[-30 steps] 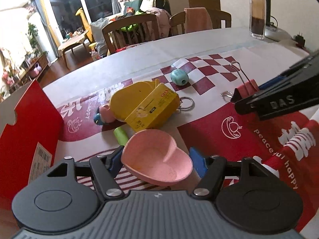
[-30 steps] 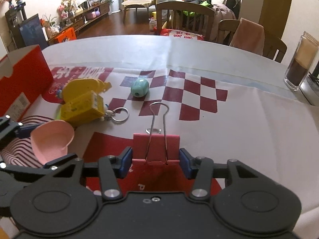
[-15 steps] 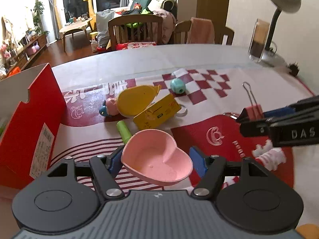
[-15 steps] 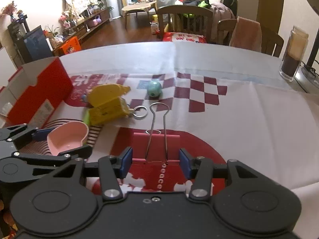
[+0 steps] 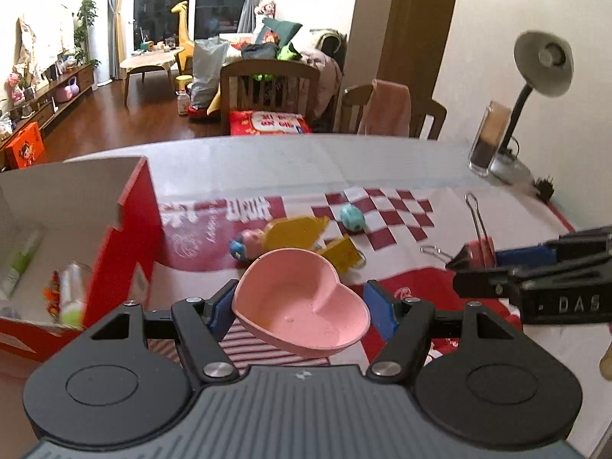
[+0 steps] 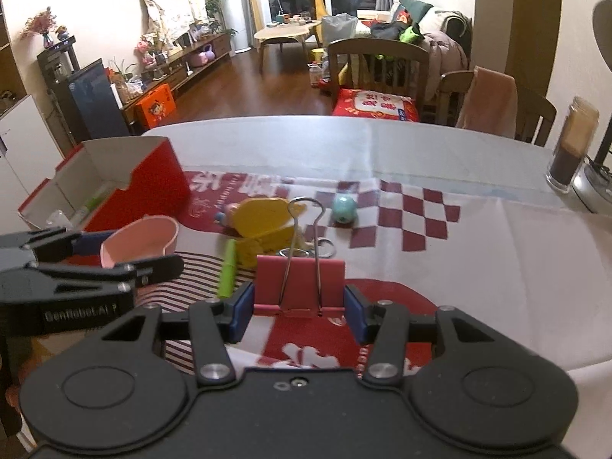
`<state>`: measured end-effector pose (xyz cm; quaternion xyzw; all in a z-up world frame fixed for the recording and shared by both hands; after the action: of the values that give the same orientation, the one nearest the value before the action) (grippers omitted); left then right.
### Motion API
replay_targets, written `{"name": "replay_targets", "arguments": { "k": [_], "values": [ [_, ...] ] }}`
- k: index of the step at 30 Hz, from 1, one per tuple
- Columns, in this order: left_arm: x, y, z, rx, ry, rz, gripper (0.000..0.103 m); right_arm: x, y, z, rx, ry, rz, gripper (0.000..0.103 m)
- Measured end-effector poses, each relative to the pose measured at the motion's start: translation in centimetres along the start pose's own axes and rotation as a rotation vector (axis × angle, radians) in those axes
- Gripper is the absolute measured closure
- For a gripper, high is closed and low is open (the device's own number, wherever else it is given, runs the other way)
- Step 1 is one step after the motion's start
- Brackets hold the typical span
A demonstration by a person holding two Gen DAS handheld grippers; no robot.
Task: Organize rigid objects
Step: 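Carry dish and binder clip into the shoebox and open both tools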
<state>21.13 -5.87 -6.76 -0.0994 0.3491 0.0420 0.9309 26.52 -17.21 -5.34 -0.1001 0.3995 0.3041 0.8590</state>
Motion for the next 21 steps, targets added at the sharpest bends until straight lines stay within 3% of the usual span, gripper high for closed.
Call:
{"name": "replay_targets", "arguments": {
  "k": [11, 21],
  "values": [
    [-3.6, 5.7, 2.8, -0.045, -0.038, -0.025, 0.033, -0.2, 6.2, 2.7, -0.013, -0.028, 0.038, 0.054],
    [-5.5, 13.8, 4.9, -0.073, -0.067, 0.010, 0.033, 1.5, 13.2, 5.6, -0.063, -0.056, 0.066, 0.054]
  ]
}}
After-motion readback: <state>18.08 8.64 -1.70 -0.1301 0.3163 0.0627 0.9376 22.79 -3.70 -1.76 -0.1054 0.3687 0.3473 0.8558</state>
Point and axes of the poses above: each gripper's, at about its wrist camera, not at the fingertips, and x roughly the way its jaws point, y to its left, z to its top, the point moved 2 cm from there along x, roughly the way its jaws point, and after that the axes turned 3 degrees about -x, right-handed, at the moved point
